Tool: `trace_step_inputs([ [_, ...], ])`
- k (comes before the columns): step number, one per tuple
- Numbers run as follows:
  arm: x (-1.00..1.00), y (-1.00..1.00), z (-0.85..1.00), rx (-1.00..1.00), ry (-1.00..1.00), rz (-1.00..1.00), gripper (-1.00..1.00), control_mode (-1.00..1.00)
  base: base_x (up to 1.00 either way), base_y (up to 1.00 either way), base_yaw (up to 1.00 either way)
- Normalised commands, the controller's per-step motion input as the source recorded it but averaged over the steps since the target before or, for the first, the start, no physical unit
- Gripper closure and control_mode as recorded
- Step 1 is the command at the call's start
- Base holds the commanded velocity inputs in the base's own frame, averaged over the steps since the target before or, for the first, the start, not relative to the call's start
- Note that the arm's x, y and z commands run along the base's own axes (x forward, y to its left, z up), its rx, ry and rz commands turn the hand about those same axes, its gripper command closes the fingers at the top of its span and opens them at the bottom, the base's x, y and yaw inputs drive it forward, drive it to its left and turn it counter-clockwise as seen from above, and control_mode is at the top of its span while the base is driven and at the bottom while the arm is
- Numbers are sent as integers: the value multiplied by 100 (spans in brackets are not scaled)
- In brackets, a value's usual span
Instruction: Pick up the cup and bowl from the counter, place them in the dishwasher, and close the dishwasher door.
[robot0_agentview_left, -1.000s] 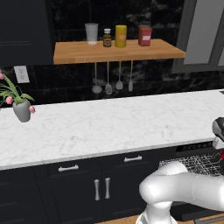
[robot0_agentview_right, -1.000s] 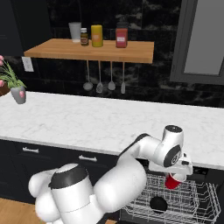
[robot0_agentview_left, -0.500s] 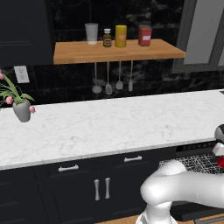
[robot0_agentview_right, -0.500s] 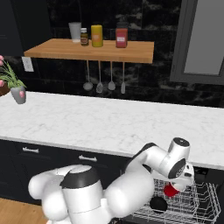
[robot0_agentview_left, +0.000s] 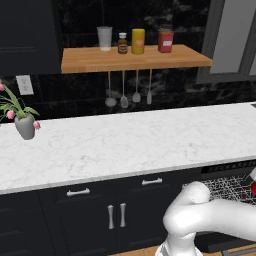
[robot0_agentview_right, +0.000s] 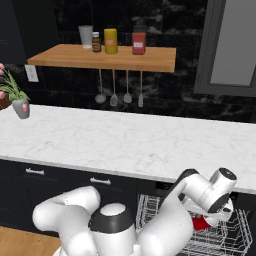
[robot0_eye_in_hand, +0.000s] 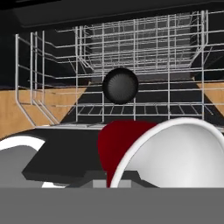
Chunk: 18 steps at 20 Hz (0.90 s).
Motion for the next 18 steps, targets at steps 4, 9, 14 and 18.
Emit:
trace_step_inputs([
  [4,3,0,-28,4,0,0,100,-100,0,0,0],
  [9,30,0,-35,0,0,0,100,-100,0,0,0],
  [14,34,-1,-44,1,0,-2,100,-100,0,0,0],
  [18,2,-15,-67,2,0,-9,100,-100,0,0,0],
])
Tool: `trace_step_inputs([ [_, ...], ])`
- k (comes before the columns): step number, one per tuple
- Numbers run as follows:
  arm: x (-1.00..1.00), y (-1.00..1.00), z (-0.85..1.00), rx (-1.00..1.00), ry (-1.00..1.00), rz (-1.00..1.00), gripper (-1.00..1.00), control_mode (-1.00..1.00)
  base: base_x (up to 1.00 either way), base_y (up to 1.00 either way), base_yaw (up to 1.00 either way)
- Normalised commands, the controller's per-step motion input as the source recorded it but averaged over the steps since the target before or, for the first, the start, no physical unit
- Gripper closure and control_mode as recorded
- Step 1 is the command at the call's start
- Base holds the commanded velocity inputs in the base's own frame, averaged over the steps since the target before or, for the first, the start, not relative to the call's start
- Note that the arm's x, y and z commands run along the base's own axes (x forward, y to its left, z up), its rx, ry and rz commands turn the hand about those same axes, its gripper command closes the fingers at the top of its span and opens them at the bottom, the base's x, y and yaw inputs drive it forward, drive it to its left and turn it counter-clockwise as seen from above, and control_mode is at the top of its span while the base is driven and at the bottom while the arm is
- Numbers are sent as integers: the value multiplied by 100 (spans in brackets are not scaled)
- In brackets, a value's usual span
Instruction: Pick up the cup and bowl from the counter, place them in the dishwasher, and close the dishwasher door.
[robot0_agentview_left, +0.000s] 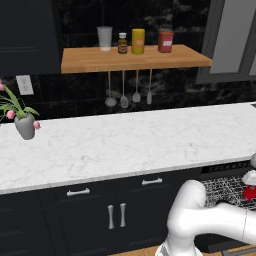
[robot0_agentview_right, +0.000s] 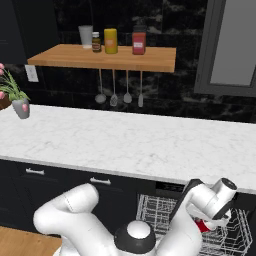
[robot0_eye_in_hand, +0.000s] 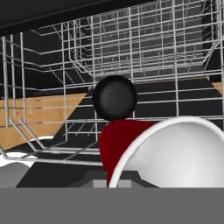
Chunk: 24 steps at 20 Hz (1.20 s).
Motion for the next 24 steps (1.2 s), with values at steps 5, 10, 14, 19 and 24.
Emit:
trace_step_inputs([
  [5,0,-19,-69,1,0,-10,100,-100,0,0,0],
  [10,0,-11,-71,0,3,-11,100,-100,0,0,0],
  [14,1,-7,-65,0,4,-11,100,-100,0,0,0],
  [19,25,0,-30,0,0,-12,100,-100,0,0,0],
  [24,9,0,-5,0,0,-8,100,-100,0,0,0],
])
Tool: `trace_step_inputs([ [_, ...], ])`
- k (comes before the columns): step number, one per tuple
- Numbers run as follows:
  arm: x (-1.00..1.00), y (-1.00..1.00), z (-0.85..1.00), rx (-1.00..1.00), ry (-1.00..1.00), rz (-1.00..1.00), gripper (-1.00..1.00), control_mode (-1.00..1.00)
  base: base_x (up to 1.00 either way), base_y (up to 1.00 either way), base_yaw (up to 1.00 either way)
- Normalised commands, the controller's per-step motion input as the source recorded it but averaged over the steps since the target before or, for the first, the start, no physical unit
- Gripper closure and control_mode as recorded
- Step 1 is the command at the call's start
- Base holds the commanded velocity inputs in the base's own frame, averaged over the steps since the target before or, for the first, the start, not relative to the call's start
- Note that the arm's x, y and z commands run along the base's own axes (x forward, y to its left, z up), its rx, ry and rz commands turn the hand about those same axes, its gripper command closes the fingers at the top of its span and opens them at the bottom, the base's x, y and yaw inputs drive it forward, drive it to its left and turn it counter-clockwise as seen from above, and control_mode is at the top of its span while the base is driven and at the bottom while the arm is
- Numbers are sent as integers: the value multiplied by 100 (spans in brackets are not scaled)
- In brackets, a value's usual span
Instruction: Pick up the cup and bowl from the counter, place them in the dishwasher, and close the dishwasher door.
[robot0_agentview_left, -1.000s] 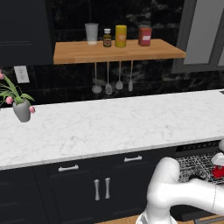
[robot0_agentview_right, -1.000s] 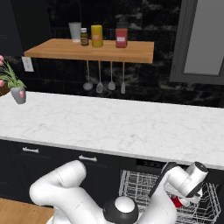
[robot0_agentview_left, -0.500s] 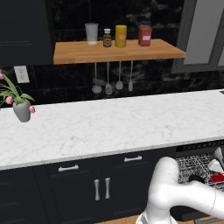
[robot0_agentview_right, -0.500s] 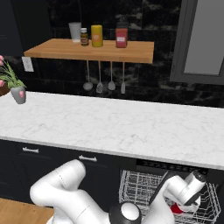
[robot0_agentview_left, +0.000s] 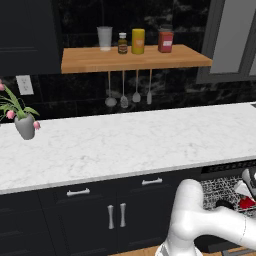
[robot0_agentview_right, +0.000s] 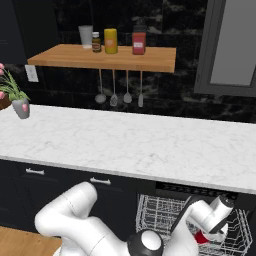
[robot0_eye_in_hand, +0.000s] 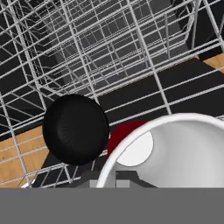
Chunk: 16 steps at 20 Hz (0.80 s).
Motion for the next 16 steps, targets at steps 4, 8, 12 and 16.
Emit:
trace_step_inputs([
  [4,0,0,0,0,0,-4,-100,-100,0,0,0],
  [8,0,0,0,0,0,-1,-100,-100,0,0,0],
  [12,0,0,7,-2,0,0,-100,-100,0,0,0],
  [16,-49,6,81,-8,-17,0,-100,-100,0,0,0],
])
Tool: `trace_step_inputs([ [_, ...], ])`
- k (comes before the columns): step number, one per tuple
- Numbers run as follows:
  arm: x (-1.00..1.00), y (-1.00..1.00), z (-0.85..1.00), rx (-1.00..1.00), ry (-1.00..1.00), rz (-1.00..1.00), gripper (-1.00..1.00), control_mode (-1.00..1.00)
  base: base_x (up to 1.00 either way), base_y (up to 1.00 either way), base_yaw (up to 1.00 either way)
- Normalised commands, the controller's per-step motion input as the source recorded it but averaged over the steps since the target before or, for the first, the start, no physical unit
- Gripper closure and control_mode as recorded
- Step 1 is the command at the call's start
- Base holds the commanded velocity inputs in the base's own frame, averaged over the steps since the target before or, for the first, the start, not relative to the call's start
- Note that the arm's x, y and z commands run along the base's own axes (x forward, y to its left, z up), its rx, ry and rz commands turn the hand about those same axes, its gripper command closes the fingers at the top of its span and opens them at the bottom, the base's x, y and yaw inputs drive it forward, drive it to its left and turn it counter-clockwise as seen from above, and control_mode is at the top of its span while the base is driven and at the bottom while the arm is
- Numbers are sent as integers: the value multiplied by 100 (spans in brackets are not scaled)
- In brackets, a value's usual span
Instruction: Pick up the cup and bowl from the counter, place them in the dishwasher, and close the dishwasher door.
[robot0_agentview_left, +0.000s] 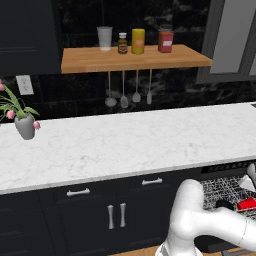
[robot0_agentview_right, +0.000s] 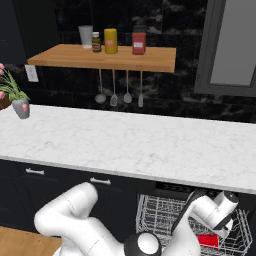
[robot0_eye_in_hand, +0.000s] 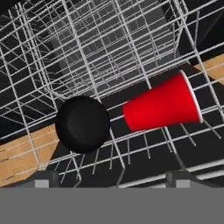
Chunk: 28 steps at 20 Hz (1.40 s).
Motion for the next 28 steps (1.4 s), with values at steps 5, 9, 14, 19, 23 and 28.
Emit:
trace_step_inputs([
  [5,-52,18,71,-21,-18,-1,-100,-100,0,0,0],
  [9,-44,34,63,-19,-17,0,-100,-100,0,0,0],
  [14,-28,5,36,0,-3,1,-100,-100,0,0,0],
  [19,-30,23,21,0,-1,0,-100,-100,0,0,0],
  [23,-23,0,8,0,0,0,-100,-100,0,0,0],
  [28,-16,0,8,0,0,0,-100,-100,0,0,0],
])
